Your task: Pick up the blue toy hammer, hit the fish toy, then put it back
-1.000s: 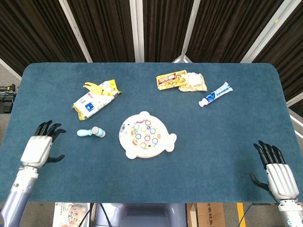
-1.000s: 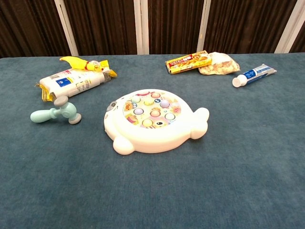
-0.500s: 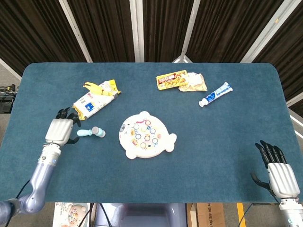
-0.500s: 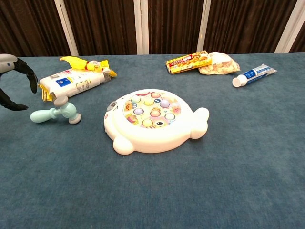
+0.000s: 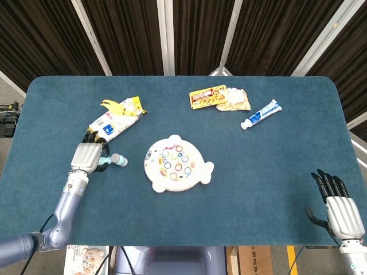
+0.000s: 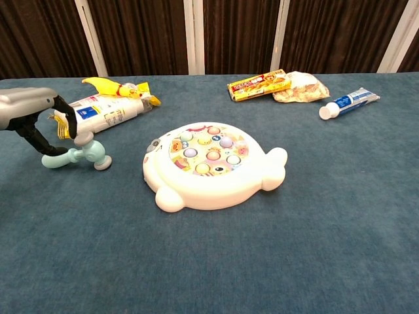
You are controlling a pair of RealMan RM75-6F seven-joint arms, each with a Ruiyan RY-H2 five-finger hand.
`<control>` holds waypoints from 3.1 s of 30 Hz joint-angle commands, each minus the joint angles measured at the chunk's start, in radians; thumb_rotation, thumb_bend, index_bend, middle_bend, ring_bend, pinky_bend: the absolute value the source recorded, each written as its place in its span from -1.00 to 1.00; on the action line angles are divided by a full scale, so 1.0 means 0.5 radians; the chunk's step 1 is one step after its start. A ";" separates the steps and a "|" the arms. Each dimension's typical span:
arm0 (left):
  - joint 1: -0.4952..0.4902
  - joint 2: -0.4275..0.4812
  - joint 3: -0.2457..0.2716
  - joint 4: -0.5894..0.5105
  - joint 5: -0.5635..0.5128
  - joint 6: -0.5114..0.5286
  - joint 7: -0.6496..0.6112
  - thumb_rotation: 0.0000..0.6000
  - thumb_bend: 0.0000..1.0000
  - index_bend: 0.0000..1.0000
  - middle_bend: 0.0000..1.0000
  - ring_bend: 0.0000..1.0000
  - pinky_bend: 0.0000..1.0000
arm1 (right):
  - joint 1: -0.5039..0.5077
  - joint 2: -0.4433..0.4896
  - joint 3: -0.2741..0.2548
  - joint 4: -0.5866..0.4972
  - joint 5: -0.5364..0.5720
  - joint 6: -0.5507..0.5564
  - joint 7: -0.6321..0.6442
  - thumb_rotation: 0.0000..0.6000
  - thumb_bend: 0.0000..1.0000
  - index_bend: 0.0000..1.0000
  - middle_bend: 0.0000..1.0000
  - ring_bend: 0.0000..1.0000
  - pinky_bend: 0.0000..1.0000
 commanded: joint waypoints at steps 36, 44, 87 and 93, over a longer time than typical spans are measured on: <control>-0.155 -0.169 0.088 0.162 -0.157 0.013 0.028 1.00 -0.04 -0.01 -0.52 -1.00 -1.00 | 0.001 0.004 0.002 -0.005 0.008 -0.007 0.012 1.00 -0.39 -1.00 -1.00 -1.00 -1.00; -0.162 -0.168 0.092 0.159 -0.178 0.035 0.037 1.00 0.05 0.02 -0.49 -1.00 -1.00 | -0.001 0.004 0.001 -0.009 0.010 -0.006 0.006 1.00 -0.38 -1.00 -1.00 -1.00 -1.00; -0.201 -0.108 -0.015 -0.002 0.048 0.132 -0.102 1.00 0.34 0.27 0.21 -0.13 0.13 | -0.002 0.012 0.002 -0.027 0.018 -0.012 0.014 1.00 -0.39 -1.00 -1.00 -1.00 -1.00; -0.342 -0.014 -0.106 -0.168 -0.048 0.120 0.143 1.00 0.34 0.27 0.21 -0.13 0.13 | 0.002 0.011 0.004 -0.034 0.029 -0.025 0.021 1.00 -0.39 -1.00 -1.00 -1.00 -1.00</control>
